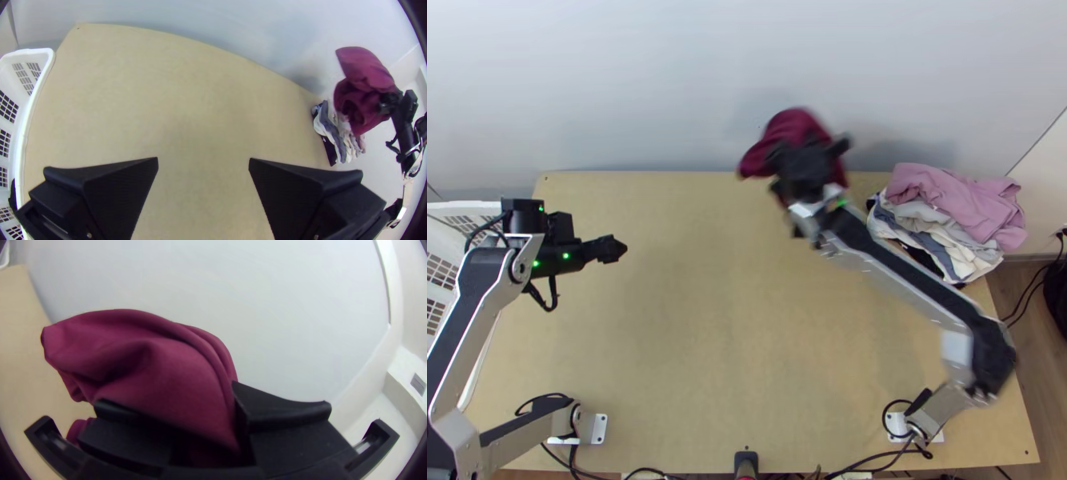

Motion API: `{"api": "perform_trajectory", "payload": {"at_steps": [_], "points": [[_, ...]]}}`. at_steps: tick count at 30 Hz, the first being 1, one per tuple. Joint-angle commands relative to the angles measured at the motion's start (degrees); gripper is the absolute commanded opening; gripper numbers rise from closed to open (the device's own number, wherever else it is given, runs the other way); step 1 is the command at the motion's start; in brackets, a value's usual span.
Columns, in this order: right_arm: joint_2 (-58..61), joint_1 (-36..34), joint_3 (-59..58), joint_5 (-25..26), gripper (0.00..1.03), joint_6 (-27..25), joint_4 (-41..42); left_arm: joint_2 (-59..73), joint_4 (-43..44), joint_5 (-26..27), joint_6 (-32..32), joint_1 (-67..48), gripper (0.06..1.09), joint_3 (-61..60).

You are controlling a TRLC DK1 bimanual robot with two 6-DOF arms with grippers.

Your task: Fold the t-shirt

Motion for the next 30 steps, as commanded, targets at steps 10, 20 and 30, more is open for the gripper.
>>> {"api": "perform_trajectory", "payload": {"at_steps": [10, 20, 30], "points": [[-27.51, -39.43, -11.89, -11.12, 0.03, -0.26, -2.68, -3.47, -0.65, -1.47, 0.36, -0.62, 1.05, -8.0], [-31.11, -66.85, -26.56, -27.82, 0.03, 5.1, 0.48, -3.38, -0.56, -2.79, 1.24, -0.62, 1.05, -10.1], [-18.98, -60.35, -34.83, -22.99, 0.03, 8.7, 17.18, -2.68, -0.65, -3.76, 2.47, 1.31, 1.05, -9.31]]}}
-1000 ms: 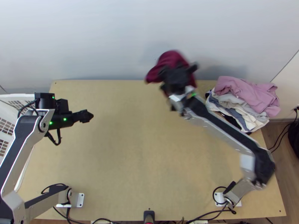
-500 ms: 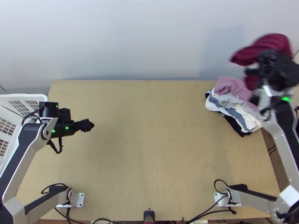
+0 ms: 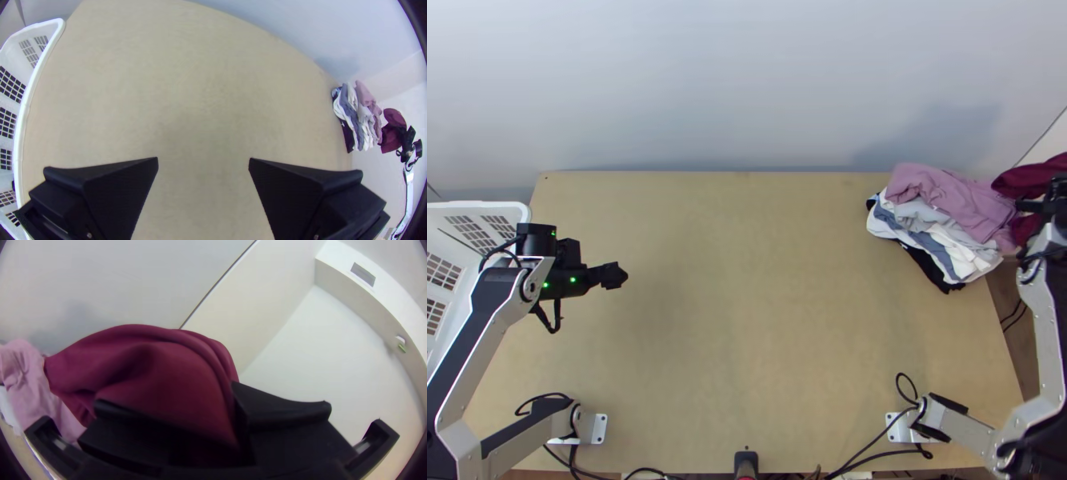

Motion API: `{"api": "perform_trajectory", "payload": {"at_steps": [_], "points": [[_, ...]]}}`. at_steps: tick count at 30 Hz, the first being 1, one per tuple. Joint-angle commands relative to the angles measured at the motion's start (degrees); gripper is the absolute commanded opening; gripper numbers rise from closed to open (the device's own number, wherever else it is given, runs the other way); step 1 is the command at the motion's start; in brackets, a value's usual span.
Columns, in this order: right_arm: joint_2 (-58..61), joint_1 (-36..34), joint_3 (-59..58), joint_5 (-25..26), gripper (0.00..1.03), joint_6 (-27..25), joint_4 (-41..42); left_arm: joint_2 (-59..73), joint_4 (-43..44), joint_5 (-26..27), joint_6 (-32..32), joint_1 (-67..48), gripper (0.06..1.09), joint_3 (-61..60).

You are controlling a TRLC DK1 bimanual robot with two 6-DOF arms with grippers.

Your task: Fold the t-shirt

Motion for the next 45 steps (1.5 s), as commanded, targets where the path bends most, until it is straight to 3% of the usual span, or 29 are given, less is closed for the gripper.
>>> {"api": "perform_trajectory", "payload": {"at_steps": [1, 8, 13, 30, 33, 36, 38, 45], "points": [[8.83, 4.62, -2.08, 4.67, 0.03, 4.27, 7.26, 0.01, -0.15, -0.63, 0.98, 1.89, 1.05, 0.17], [13.93, 17.98, 7.24, 14.16, 0.03, 7.87, 7.35, -0.34, -1.12, -0.54, 5.55, 9.0, 1.05, -0.88], [14.89, 22.28, 11.37, 16.27, 0.03, 8.75, 7.26, -0.34, -1.12, -0.37, 7.05, 11.2, 1.05, -1.76], [15.42, 21.76, -4.71, 15.74, 0.05, 9.63, 5.5, 0.45, -0.59, -0.19, 7.57, 11.03, 1.05, -2.2], [14.45, 23.16, -6.21, 15.83, 0.45, 11.39, 3.13, 0.71, -0.59, -0.19, 7.57, 10.85, 1.05, -2.02], [12.34, 23.51, -4.27, 15.74, 0.83, 16.84, -5.49, 0.71, -0.59, -0.19, 7.49, 10.67, 1.05, -1.94], [10.59, 23.43, -0.85, 14.86, 0.98, 21.06, -13.13, 0.62, -0.59, -0.28, 7.49, 10.76, 1.05, -2.11], [6.1, 22.46, 15.15, 8.18, 1.0, 29.58, -34.14, 0.54, -0.85, -0.28, 7.49, 10.32, 1.05, -2.29]]}}
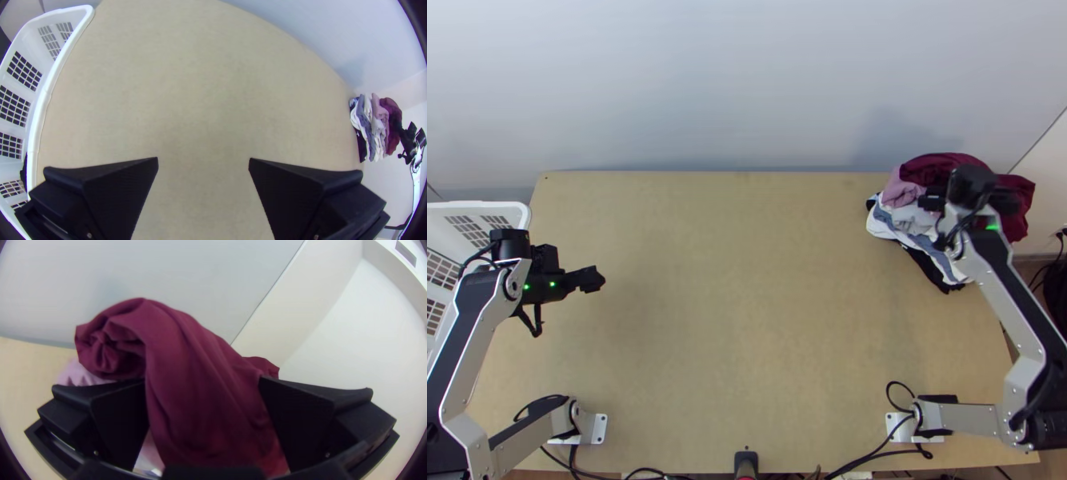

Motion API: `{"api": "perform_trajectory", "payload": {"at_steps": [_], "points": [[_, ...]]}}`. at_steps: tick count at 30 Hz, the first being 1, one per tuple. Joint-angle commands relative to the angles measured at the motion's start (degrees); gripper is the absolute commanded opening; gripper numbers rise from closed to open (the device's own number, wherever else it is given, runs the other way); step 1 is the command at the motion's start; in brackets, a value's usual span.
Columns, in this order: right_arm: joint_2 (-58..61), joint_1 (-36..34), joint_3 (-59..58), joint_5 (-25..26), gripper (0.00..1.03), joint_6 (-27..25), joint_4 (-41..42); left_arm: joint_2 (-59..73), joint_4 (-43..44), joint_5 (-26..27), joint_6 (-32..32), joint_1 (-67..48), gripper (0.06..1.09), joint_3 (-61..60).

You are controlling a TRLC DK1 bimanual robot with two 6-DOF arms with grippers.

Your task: Fold the t-shirt

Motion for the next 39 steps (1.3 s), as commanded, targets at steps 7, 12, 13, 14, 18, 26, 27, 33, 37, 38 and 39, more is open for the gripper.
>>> {"api": "perform_trajectory", "payload": {"at_steps": [7, 12, 13, 14, 18, 26, 27, 33, 37, 38, 39], "points": [[0.07, -1.7, 28.86, -10.86, 1.0, 13.86, -28.17, 0.58, -0.07, -0.24, -1.5, -3.07, 1.05, 0.42], [9.03, -7.76, 36.59, -14.2, 1.0, 18.69, -28.87, 0.58, -0.24, -0.41, -1.68, -3.33, 1.05, 0.34], [11.05, -8.73, 37.56, -15.17, 1.0, 20.01, -28.87, 0.58, -0.24, -0.68, -1.68, -3.33, 1.05, 0.16], [12.81, -9.43, 38.44, -15.79, 1.0, 20.89, -28.96, 0.58, -0.24, -0.85, -1.59, -3.33, 1.05, -0.1], [17.56, -9.43, 38.52, -17.02, 1.0, 23.7, -29.13, 0.41, -0.33, -1.2, -1.68, -3.42, 1.05, -0.54], [19.76, -9.96, 16.38, -18.86, 0.99, 26.34, -21.75, 0.32, -0.77, -2.7, -1.68, -3.59, 1.05, -1.25], [19.58, -10.4, 13.48, -18.86, 0.99, 25.72, -19.11, 0.32, -0.77, -2.78, -1.68, -3.59, 1.05, -1.33], [17.56, -11.72, 9.08, -20.36, 0.99, 24.32, -14.54, 0.49, -0.77, -3.4, -1.68, -4.21, 1.05, -1.42], [12.81, -10.58, 12.07, -22.03, 0.99, 22.47, -14.72, 0.49, -0.68, -4.28, -1.86, -5.09, 1.05, -1.42], [11.76, -10.31, 13.83, -22.55, 0.99, 22.38, -15.69, 0.49, -0.68, -4.28, -1.94, -5.09, 1.05, -1.42], [10.97, -9.96, 15.94, -22.91, 0.99, 22.38, -17.09, 0.41, -0.68, -4.28, -2.12, -5.09, 1.05, -1.33]]}}
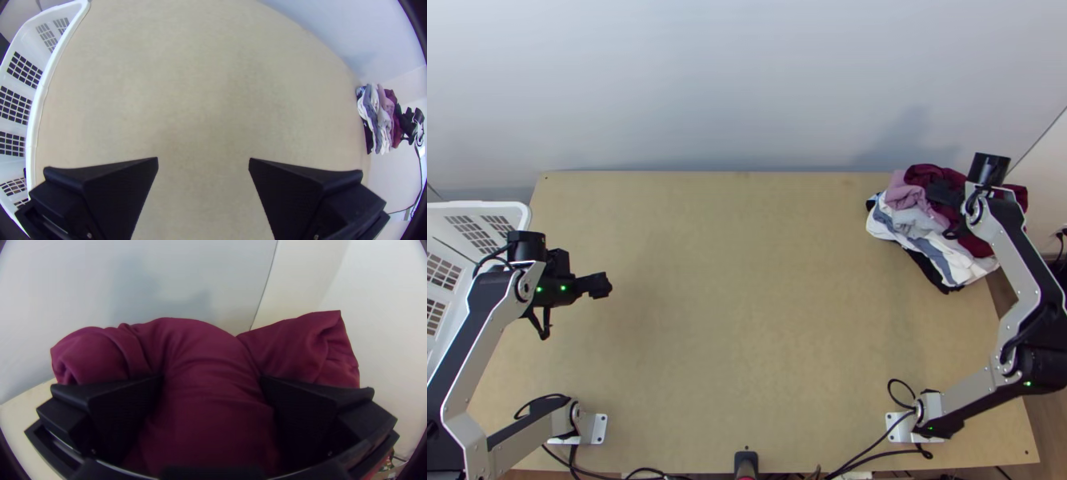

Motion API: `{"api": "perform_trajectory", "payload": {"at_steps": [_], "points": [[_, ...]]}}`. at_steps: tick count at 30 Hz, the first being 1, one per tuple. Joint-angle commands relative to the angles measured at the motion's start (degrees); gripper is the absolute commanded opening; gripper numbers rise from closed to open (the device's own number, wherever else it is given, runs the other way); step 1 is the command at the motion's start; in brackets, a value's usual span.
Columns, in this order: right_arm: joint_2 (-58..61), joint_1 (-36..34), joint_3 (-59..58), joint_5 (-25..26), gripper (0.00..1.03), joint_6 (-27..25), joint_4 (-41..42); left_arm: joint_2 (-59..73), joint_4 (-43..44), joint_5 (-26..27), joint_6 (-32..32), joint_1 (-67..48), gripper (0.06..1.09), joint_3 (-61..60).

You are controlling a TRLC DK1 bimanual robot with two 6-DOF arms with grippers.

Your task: Fold the t-shirt

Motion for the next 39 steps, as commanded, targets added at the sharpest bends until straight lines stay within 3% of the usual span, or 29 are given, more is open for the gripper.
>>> {"api": "perform_trajectory", "payload": {"at_steps": [1, 7, 14, 19, 21, 23, 34, 39], "points": [[-5.38, 1.28, 5.41, -2.43, 0.99, -1.42, -2.39, -0.23, 0.02, -0.78, -0.66, -0.76, 1.05, 0.11], [-8.11, 3.47, 14.64, -2.6, 0.99, -1.42, -5.82, -3.39, 1.69, -1.48, -2.5, -1.2, 1.05, 1.43], [-14.61, 5.93, 9.54, -2.34, 0.99, -1.77, -5.03, -10.34, 7.05, -6.32, -2.68, -1.99, 1.05, 1.25], [-26.48, 8.57, -7.86, -1.99, 0.99, -2.56, 6.31, -15.7, 13.2, -11.15, -2.33, -1.99, 1.05, -0.24], [-32.63, 10.42, -17.53, -1.99, 0.99, -4.14, 15.45, -17.02, 14.43, -11.42, -2.41, -1.82, 1.05, -0.51], [-38.17, 13.58, -24.73, -1.99, 0.99, -8.62, 18.88, -18.16, 15.05, -11.59, -2.41, -1.82, 1.05, -1.3], [-66.82, 30.81, -55.32, 3.2, 0.99, -13.99, 22.92, -27.91, 22.52, -11.59, -1.8, -1.55, 1.05, -14.3], [-82.99, 33.0, -66.66, 3.2, 0.99, -14.16, 23.01, -34.68, 29.64, -11.77, -0.39, -1.03, 1.05, -21.86]]}}
